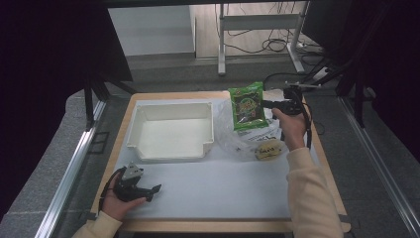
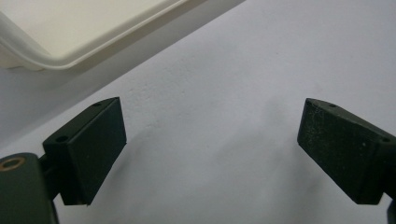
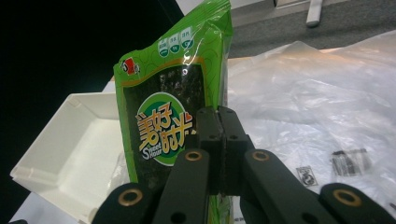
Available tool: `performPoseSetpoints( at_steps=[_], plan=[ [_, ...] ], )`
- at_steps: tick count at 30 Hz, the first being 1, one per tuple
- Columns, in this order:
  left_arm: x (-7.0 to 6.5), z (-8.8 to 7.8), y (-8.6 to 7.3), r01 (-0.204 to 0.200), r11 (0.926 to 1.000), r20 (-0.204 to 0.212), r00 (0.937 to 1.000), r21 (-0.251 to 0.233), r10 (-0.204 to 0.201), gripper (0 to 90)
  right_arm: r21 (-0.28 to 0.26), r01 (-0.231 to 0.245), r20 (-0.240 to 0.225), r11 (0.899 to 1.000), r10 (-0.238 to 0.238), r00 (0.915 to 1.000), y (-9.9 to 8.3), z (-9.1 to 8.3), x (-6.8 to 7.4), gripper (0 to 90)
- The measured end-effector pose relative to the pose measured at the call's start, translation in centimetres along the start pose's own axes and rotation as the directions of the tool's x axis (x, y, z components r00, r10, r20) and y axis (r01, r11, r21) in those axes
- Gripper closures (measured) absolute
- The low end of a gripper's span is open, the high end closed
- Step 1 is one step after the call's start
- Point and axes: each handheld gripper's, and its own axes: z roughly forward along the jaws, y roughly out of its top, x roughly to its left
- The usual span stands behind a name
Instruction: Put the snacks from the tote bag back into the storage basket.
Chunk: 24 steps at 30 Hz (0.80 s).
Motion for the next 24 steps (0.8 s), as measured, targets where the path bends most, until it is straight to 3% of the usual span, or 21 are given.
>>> performPoseSetpoints(
  at_steps=[24],
  plan=[
    [0.0,0.0,0.0,-0.001,1.0000,-0.001,1.0000,-0.001,0.001,8.1,-0.018,0.018,-0.079,1.000,-0.019,0.9967,-0.4,1.5,2.8,89.7]
  ],
)
